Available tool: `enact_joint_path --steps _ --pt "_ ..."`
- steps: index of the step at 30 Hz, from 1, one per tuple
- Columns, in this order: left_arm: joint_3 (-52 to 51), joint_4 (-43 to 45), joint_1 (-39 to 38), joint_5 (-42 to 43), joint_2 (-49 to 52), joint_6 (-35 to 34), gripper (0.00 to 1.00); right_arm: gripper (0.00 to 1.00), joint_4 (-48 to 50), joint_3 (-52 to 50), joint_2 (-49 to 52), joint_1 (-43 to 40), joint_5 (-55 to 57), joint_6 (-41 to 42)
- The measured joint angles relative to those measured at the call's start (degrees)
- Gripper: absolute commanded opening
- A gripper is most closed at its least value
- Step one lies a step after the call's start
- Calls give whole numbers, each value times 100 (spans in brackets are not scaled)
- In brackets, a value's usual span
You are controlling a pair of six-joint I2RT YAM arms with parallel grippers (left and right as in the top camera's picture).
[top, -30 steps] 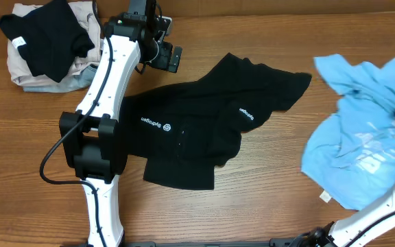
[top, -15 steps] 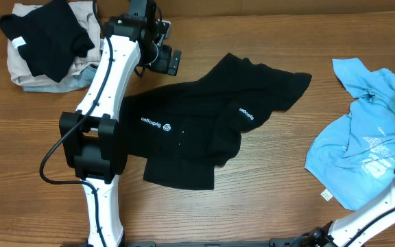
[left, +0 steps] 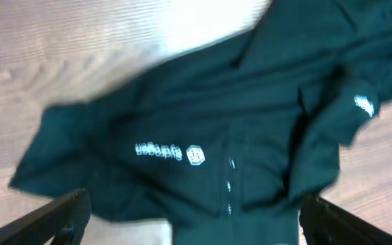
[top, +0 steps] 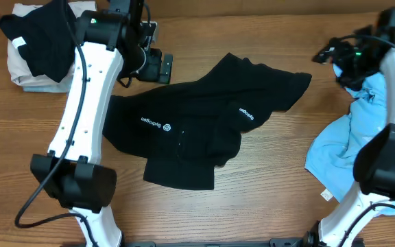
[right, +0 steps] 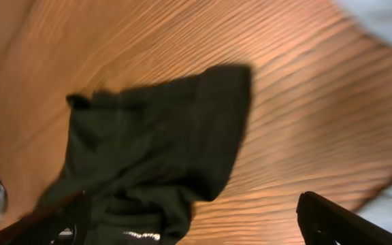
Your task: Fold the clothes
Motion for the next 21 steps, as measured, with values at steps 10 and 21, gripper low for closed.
enact_joint_path --steps 10,21 --pt "-1567 476 -2024 -13 4 1307 99 100 -249 -2 0 120 372 -39" --pt "-3923 1440 -2778 131 33 2555 75 100 -256 -2 0 111 492 -46"
